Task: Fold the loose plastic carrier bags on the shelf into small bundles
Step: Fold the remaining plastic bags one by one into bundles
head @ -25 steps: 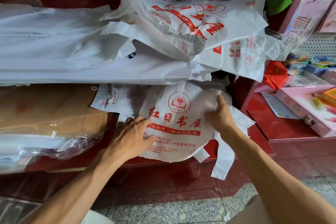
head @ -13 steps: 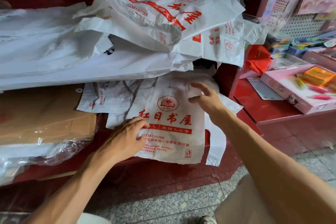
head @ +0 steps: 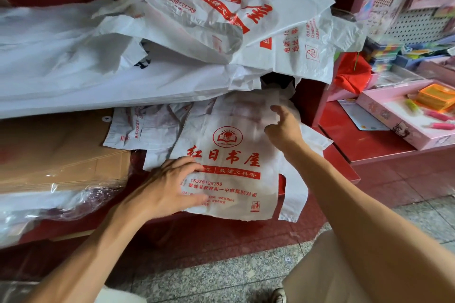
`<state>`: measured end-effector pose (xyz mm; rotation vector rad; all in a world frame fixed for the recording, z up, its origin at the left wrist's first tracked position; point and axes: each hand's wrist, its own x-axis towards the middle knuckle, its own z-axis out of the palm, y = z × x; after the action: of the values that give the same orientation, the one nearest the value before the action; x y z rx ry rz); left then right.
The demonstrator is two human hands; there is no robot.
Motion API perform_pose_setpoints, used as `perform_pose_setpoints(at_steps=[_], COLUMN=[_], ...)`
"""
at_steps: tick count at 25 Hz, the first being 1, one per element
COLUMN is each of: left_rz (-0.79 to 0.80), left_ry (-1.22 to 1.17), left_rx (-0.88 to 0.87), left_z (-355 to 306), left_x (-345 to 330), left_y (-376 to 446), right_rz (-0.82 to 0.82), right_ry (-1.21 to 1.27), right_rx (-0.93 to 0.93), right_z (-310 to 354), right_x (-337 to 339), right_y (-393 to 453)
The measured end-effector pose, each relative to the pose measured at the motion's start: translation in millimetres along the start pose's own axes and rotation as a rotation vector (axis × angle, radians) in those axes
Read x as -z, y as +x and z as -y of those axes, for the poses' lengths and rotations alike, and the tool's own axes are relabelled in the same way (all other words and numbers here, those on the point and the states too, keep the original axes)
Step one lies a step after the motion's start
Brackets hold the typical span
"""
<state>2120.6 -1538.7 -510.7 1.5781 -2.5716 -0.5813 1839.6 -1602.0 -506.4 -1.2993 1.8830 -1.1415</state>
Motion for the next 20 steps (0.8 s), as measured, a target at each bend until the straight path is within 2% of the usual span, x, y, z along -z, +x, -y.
perform_pose_setpoints(at_steps=[2,6,9,11,14,15,17,18,20], left_rz=[0.105,0.115,0.154,0.127,0.092,0.024,-0.254,-0.399,-0.506], left_ry=[0.071,0.124,0.191,0.109,-0.159,-0.157,0.011,0.117,0.153], left_rx=[-0.01,-0.099,-0.145,-0.154,-0.135,-0.131,-0.054,-0.019,-0.011], left_z=[2,5,1,0,4,2,-11,-21,-36], left_x=[3,5,0,-1,4,3,-2,-4,-7], left_y=[-2,-4,-6,-5,-7,-9,-11,-13,-16], right_rz=[-0.021,-0.045,0.021,0.048,0.032,0.085,0.386,0.564,0.798], right_ry=[-0.105,-0.244,-0.265,-0.333,-0.432,-0.372,-0.195,-0.208,-0.398], right_rx=[0.06,0.171,0.15,0.166,0.307,0.346,0.381,0.409,0.504], right_z=[0,-1,-2,-3,3,8,18,23,25], right_x=[0,-1,-1,0,5,8,14,16,17], right_y=[1,1,0,-4,-15,-23,-47,-62,-83])
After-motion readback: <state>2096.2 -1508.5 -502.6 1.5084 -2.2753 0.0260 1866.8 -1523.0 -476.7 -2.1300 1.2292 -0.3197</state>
